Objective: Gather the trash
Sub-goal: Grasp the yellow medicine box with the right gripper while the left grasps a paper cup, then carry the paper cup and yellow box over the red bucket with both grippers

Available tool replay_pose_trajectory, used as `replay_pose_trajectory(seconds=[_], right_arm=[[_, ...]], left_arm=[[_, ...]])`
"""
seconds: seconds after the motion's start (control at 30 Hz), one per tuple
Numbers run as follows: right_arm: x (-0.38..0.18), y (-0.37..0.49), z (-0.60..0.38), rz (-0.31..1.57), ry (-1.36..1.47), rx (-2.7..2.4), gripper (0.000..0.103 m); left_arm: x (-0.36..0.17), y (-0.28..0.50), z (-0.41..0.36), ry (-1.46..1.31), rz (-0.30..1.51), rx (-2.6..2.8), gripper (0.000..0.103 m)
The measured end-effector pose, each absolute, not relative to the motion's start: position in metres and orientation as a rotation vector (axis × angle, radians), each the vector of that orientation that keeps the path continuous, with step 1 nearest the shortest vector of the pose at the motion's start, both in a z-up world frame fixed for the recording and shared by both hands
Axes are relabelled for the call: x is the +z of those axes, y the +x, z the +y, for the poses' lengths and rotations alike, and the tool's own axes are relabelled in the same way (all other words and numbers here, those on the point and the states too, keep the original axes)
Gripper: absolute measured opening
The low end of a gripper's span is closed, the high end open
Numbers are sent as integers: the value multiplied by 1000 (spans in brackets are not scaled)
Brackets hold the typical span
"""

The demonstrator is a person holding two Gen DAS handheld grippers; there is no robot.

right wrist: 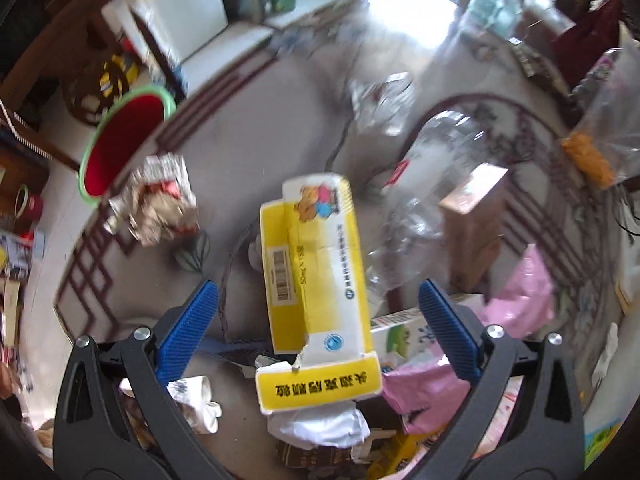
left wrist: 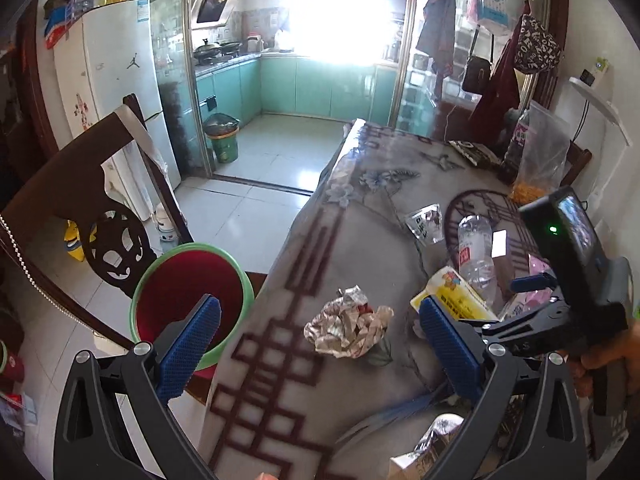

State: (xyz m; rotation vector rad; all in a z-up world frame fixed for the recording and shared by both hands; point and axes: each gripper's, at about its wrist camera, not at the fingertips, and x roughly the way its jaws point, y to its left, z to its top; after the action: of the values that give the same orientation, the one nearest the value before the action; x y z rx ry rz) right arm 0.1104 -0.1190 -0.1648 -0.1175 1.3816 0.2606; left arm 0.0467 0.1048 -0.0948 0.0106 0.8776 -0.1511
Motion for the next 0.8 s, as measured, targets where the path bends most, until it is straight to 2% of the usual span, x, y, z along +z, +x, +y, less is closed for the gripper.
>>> replay_pose_trajectory(seconds=[0.23,0.33,0.47,0.6,0.77,0.8], right_arm=[[-194,110,-114,1462,-153,370,95],[-195,104,-114,1458,-163,405,76],[-198,99,-120,1454,-124,473,42],[-195,96,-129,1431,-54,520,41],[-153,87,-150,1314,39,547,41],[-143,84,-155,1286,63,550,41]], left_arm=[[-97,16,103,7,884,-207,94],[-108,14,102,-24,930,-284,84],[-124,2,80,25,991,-385,72],[-148,-17,42,129,1062,-511,65],[-176,-27,18,129,1141,-562,63],[-180,-25,18,121,1153,-556,60]])
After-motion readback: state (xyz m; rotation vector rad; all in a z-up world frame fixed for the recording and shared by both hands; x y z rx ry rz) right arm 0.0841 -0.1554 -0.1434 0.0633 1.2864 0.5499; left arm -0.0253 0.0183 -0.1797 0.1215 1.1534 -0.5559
